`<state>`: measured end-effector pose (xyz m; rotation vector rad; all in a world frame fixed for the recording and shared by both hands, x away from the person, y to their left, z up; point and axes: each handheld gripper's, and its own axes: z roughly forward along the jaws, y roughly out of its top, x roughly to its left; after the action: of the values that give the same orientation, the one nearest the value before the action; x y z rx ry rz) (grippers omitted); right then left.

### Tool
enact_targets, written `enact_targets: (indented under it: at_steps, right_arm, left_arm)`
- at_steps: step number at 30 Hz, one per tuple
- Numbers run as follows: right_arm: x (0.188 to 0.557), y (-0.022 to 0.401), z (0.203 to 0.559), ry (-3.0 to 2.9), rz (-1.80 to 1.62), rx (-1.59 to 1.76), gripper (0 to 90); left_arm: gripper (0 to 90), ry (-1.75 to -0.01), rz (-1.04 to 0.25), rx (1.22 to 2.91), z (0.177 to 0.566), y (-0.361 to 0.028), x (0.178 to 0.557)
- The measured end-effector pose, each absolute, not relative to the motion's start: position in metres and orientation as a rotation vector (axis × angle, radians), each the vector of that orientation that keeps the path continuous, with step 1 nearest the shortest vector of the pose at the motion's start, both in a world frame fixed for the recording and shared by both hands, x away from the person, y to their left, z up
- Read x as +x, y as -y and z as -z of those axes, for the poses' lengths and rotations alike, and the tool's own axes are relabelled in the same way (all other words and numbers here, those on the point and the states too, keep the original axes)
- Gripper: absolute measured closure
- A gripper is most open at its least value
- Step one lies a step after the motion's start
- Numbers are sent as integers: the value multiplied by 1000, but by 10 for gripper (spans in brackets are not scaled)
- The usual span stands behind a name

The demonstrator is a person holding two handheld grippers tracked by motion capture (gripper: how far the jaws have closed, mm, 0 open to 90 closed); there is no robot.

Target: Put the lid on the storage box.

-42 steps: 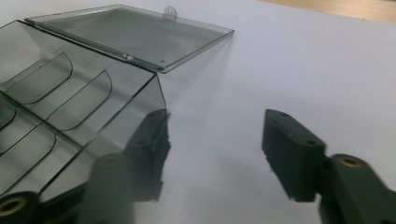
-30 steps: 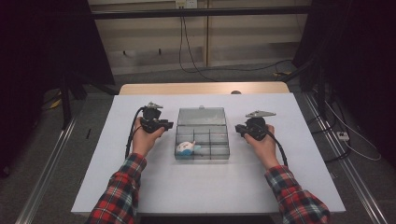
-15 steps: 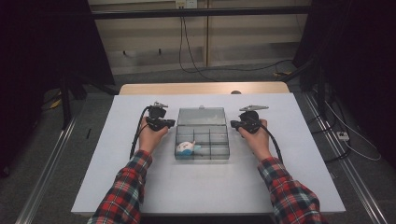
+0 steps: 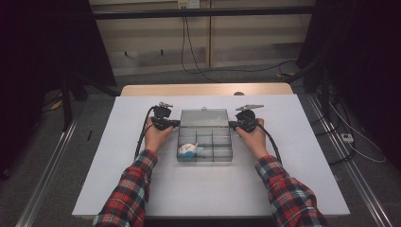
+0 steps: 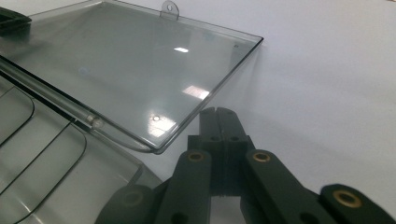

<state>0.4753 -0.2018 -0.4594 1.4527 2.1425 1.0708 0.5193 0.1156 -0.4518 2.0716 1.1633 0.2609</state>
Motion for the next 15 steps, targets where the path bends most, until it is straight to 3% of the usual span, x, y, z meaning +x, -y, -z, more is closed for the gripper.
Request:
enact_targets:
  at_steps: [15]
  right_arm:
    - [485,198,465,-2154,-1067,1465,900]
  left_arm:
    - [900,-1185,-214,2058,458,-114,524]
